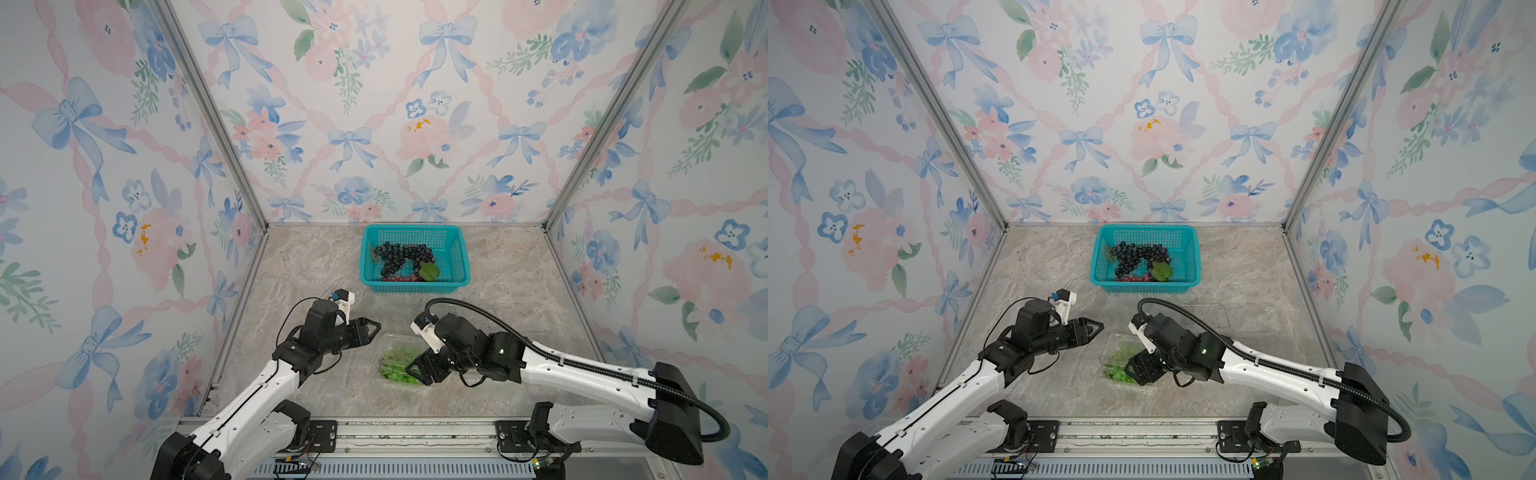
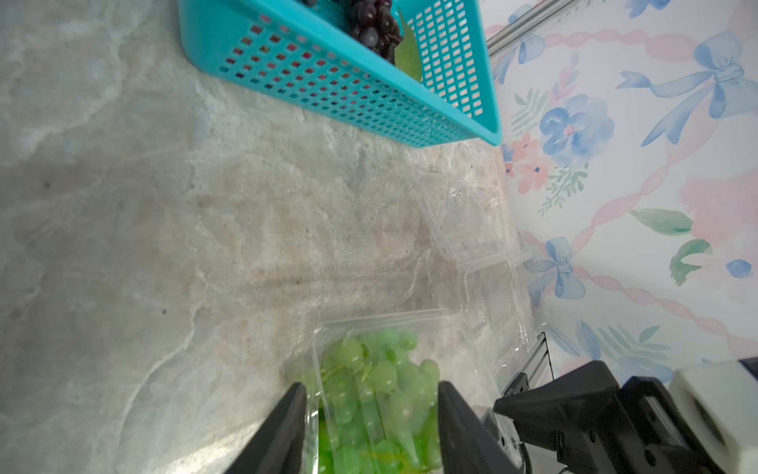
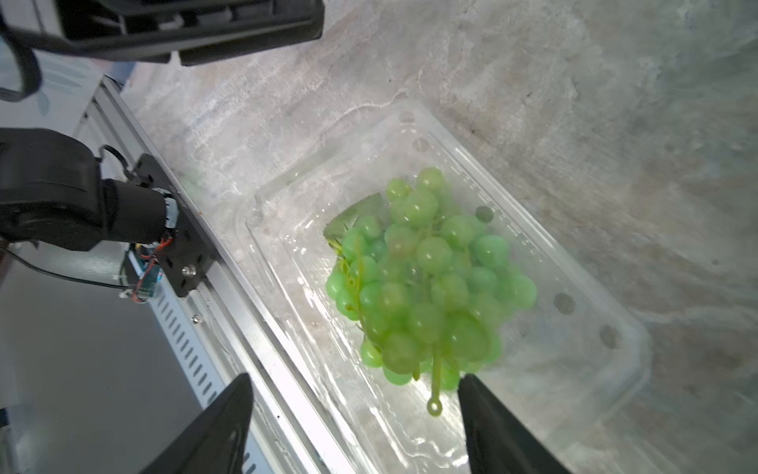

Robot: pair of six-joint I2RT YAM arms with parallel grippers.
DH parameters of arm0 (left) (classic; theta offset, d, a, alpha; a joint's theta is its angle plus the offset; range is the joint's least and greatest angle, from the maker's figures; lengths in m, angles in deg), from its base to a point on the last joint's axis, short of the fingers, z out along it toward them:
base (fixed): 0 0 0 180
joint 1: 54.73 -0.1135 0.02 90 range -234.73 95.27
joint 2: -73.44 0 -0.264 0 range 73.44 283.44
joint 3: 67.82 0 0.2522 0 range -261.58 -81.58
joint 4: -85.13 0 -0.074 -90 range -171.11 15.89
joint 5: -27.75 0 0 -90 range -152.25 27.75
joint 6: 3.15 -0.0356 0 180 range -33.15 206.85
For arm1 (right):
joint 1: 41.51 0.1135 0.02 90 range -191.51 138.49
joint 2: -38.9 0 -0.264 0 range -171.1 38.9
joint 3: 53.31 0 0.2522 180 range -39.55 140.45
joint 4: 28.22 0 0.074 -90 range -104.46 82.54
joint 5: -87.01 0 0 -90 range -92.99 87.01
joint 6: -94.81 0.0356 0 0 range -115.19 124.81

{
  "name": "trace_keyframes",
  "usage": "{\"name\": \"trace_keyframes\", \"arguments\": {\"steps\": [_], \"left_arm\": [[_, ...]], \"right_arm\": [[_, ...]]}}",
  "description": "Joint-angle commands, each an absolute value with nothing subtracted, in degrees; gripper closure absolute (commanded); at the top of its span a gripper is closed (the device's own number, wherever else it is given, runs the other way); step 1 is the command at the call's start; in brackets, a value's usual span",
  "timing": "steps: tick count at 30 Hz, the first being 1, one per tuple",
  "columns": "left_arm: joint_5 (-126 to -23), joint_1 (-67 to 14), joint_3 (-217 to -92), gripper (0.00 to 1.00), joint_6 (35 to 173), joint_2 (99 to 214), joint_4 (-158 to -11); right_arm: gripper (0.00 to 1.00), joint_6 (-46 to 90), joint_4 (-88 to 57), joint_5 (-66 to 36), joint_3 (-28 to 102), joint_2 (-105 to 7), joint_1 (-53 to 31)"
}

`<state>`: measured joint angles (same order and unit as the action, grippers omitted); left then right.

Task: Pack grapes into containers
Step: Close the packing box at the center of the board.

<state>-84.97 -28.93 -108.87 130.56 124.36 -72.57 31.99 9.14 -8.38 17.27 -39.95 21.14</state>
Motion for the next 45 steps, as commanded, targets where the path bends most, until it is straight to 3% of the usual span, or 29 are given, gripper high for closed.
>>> {"name": "trace_keyframes", "arguments": {"steps": [1, 5, 16, 29, 45], "left_arm": [[-84.2, -27.4, -107.6, 0.48, 130.3, 122.6, -67.0], [-85.7, -24.7, -105.8, 0.52, 132.1, 121.2, -66.0], [-90.3, -21.1, -101.1, 0.57, 135.3, 116.5, -63.1], [-86.8, -16.7, -98.0, 0.61, 140.6, 113.3, -62.6], [-77.4, -15.7, -107.7, 0.6, 135.4, 126.7, -65.0]], "right_arm": [[0.24, 34.2, 9.7, -2.2, 15.6, -40.3, 22.9], [0.29, 34.9, 11.0, 0.1, 16.5, -42.1, 23.9], [0.29, 36.0, 17.6, 7.5, 21.5, -48.8, 28.4], [0.3, 39.4, 16.8, 8.4, 20.0, -48.2, 28.9], [0.32, 40.3, 15.2, 8.3, 20.4, -48.0, 26.4]]}}
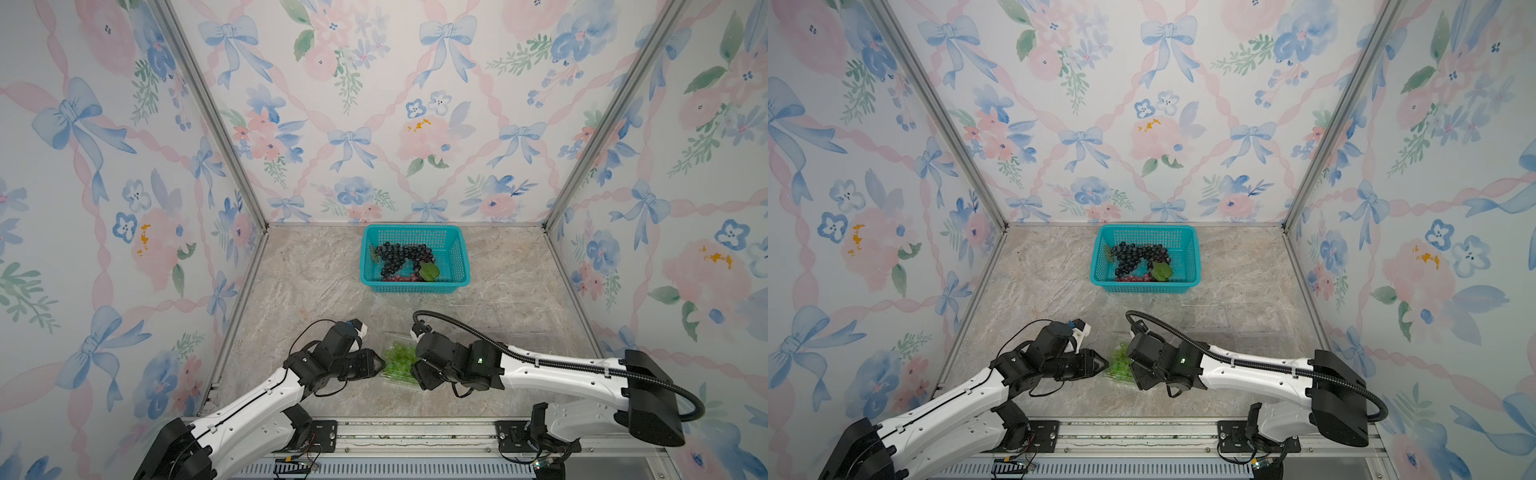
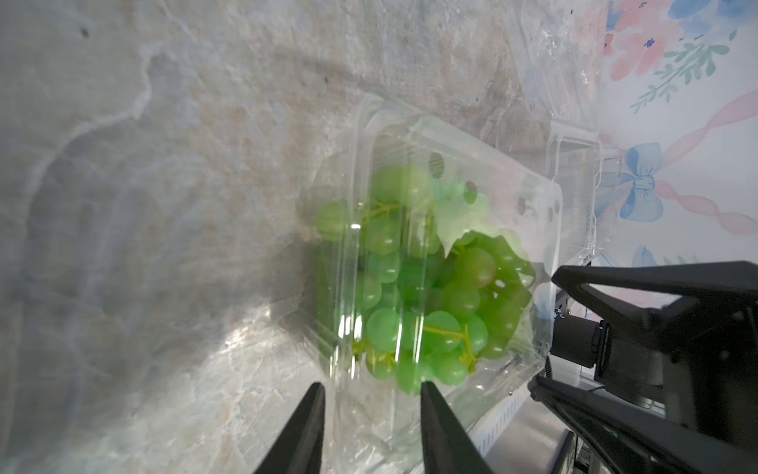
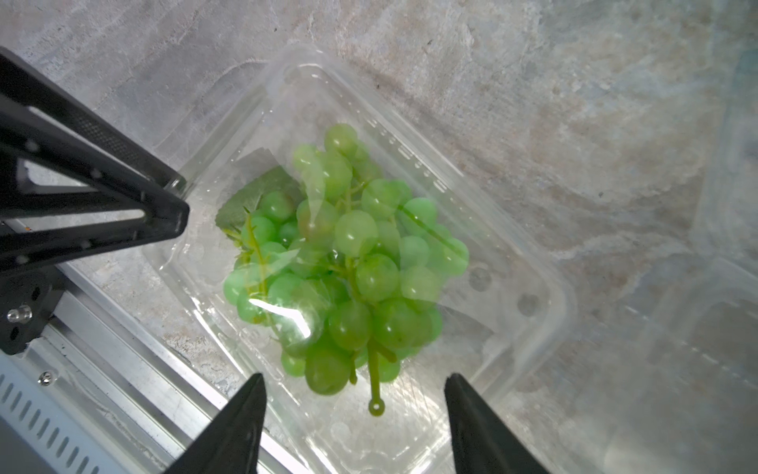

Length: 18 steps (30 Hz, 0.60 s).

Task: Pack grapes into containers
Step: Close the packing box at the center of the board.

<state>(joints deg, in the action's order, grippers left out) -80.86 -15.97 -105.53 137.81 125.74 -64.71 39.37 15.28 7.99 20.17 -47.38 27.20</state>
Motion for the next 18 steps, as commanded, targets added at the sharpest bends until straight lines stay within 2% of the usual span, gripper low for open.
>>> {"name": "trace_keyframes", "arguments": {"steps": [1, 11, 18], "left_arm": [[-77.0, -15.7, -108.2, 0.59, 135.3, 127.2, -65.6], [-75.9, -16.8, -111.5, 0.59, 133.0, 131.8, -69.9], [-81.9, -20.3, -105.0, 0.51, 135.7, 121.3, -68.0]], "right_arm": [[0.32, 40.3, 14.8, 8.1, 20.2, -47.8, 26.2], [0.32, 42.9, 12.5, 6.2, 18.7, -48.3, 24.6], [0.32, 42.6, 14.4, 6.6, 17.9, -47.8, 24.9]]}}
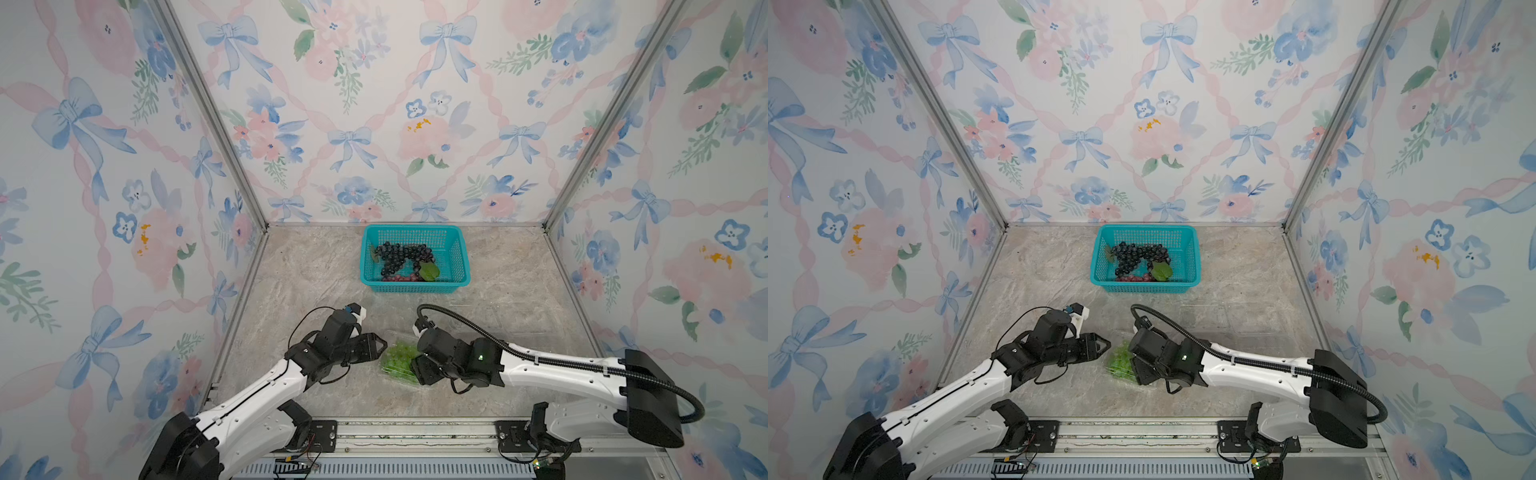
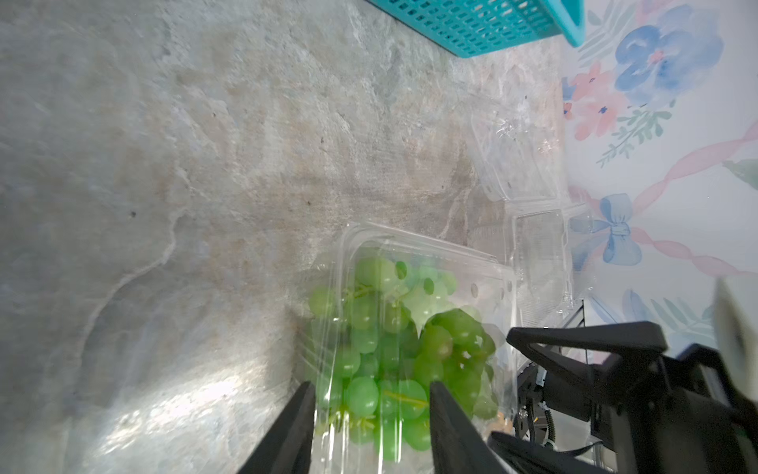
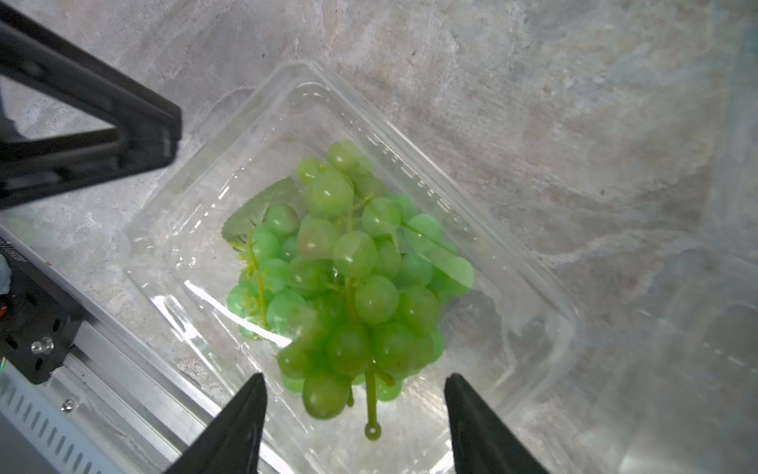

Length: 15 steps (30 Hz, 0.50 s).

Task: Pack grapes into containers
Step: Close the packing box at the center of the board.

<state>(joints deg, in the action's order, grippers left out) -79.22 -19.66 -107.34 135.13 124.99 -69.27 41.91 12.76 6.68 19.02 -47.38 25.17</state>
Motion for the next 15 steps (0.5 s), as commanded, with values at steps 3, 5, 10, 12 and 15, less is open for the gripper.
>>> {"name": "trace_keyframes", "arguments": {"steps": [3, 5, 10, 12, 15], "left_arm": [[-82.5, -20.2, -103.6, 0.52, 135.8, 118.3, -65.1], [-82.4, -20.2, -102.1, 0.57, 136.8, 116.6, -64.3], [-85.2, -20.3, -99.3, 0.71, 138.5, 113.6, -64.1], [-85.5, -20.3, -98.6, 0.79, 139.4, 112.1, -63.9], [-86.3, -20.3, -98.1, 0.81, 140.1, 111.4, -63.9]], "right_arm": [[0.32, 42.6, 15.0, 7.2, 17.9, -48.1, 25.0], [0.32, 42.3, 15.1, 7.1, 18.3, -48.6, 25.1], [0.32, 42.0, 16.1, 6.5, 19.8, -49.6, 25.0], [0.32, 42.0, 16.0, 6.3, 20.1, -49.7, 25.0], [0.32, 42.1, 16.3, 6.3, 20.6, -49.9, 25.0]]}}
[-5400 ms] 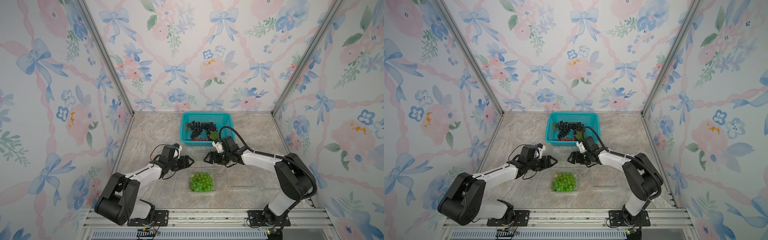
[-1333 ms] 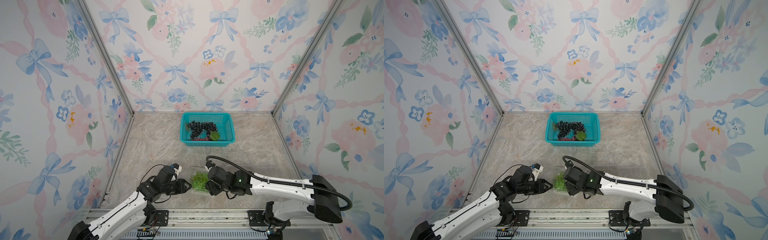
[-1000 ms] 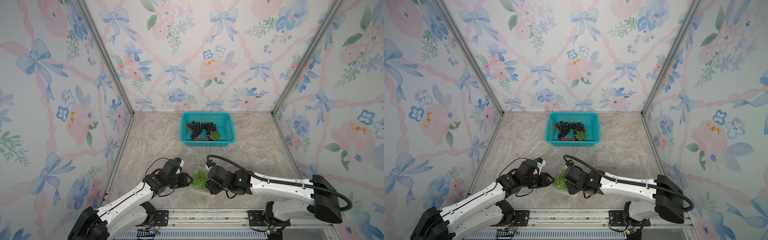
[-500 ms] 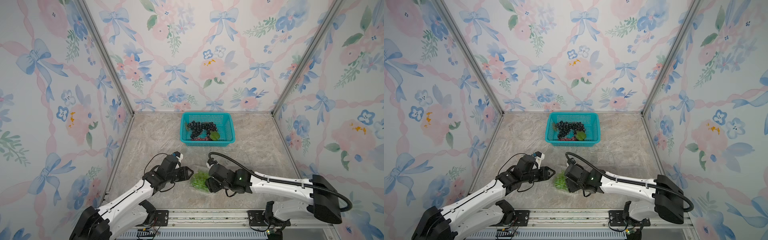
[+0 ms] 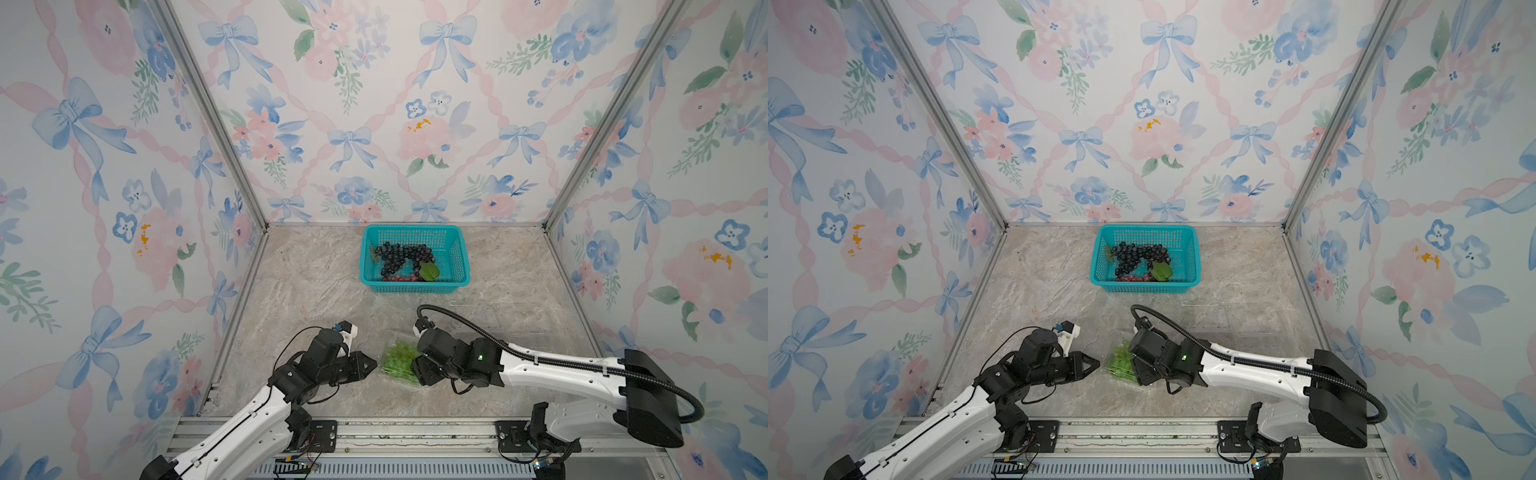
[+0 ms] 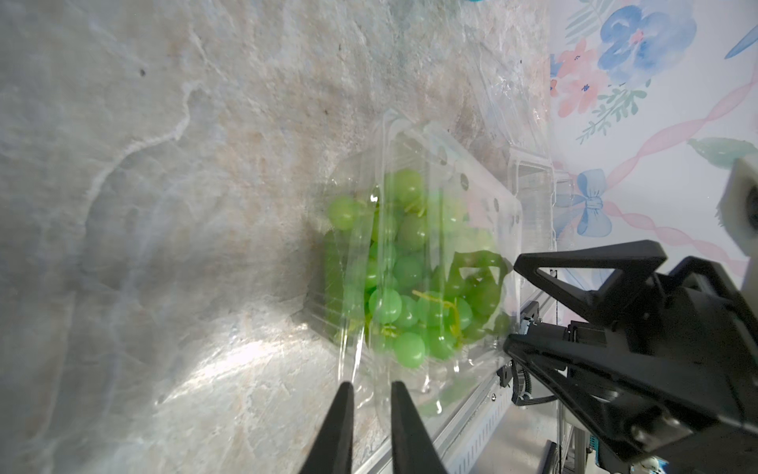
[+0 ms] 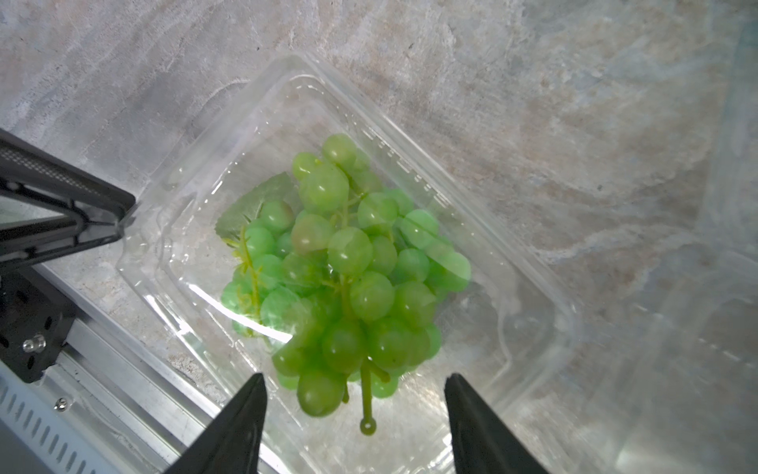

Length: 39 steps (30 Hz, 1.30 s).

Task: Pack grapes into containers
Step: Close the packing box at the center of the board.

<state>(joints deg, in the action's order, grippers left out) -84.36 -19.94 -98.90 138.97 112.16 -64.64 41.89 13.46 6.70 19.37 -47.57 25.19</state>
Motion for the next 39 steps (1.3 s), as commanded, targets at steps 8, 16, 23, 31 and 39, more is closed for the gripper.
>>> {"name": "trace_keyframes", "arguments": {"steps": [8, 16, 23, 31, 39], "left_arm": [[-87.2, -19.8, -98.7, 0.82, 139.4, 113.2, -64.0], [-87.4, -19.2, -97.9, 0.78, 139.7, 115.0, -64.0], [-86.1, -18.7, -98.7, 0.77, 138.7, 118.0, -64.0], [-82.8, -18.6, -99.8, 0.77, 139.0, 118.4, -64.1], [-81.9, -18.7, -102.5, 0.78, 137.8, 123.6, -64.9]], "right_arm": [[0.32, 42.2, 16.0, 5.6, 21.7, -51.4, 25.0], [0.27, 41.7, 16.5, 4.4, 23.3, -52.1, 25.2], [0.25, 41.1, 16.0, 4.6, 25.0, -53.5, 25.5], [0.25, 41.0, 14.0, 4.2, 25.8, -55.4, 25.3], [0.27, 41.4, 10.7, 2.2, 25.4, -57.4, 25.0]]}}
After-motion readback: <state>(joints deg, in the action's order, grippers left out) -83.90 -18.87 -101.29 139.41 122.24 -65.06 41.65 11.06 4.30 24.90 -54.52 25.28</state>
